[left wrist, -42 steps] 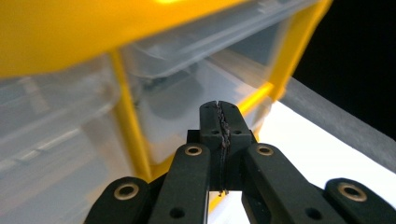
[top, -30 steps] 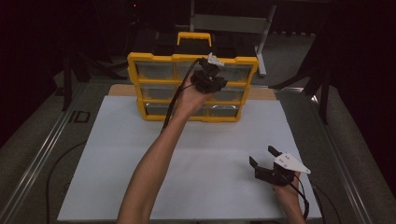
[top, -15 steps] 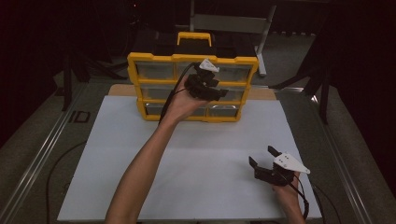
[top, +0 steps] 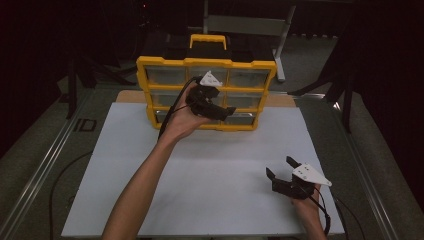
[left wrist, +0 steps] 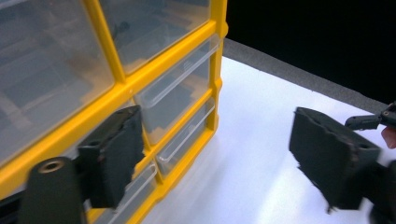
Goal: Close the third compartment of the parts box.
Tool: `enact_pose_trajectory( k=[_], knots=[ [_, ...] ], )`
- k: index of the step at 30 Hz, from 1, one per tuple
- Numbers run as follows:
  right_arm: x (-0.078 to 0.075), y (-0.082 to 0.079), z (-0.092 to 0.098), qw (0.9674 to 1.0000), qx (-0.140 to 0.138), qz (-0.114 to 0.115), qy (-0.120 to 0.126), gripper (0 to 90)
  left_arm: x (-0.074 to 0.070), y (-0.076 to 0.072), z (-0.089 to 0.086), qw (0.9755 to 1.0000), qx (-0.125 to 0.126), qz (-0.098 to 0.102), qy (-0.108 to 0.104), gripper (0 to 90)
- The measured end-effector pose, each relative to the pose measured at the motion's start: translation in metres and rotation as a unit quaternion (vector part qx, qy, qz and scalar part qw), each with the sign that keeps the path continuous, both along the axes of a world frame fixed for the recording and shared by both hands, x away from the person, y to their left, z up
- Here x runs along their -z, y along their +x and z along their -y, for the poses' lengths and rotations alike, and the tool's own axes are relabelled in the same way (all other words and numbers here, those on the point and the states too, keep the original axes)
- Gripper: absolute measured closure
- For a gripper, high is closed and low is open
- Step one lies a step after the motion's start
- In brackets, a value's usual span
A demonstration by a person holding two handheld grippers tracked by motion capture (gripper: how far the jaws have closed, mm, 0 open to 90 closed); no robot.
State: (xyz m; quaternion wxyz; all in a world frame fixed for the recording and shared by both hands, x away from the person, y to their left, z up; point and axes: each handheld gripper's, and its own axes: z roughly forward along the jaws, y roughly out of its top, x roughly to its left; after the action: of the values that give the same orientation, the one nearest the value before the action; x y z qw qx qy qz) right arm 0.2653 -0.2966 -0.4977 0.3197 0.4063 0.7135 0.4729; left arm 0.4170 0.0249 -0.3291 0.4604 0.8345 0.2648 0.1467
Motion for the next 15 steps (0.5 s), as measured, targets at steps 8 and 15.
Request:
enact_pose_trajectory(
  k=[8, 15],
  knots=[
    [0.000, 0.000, 0.000, 1.0000, 0.000, 0.001, 0.001, 14.7, 0.008, -0.012, -0.016, 0.9998, -0.009, 0.015, 0.008, 10.6],
    [0.000, 0.000, 0.000, 1.0000, 0.000, 0.001, 0.002, 14.7, 0.019, -0.020, -0.032, 0.9997, -0.017, 0.013, 0.009, 6.3]
  ],
)
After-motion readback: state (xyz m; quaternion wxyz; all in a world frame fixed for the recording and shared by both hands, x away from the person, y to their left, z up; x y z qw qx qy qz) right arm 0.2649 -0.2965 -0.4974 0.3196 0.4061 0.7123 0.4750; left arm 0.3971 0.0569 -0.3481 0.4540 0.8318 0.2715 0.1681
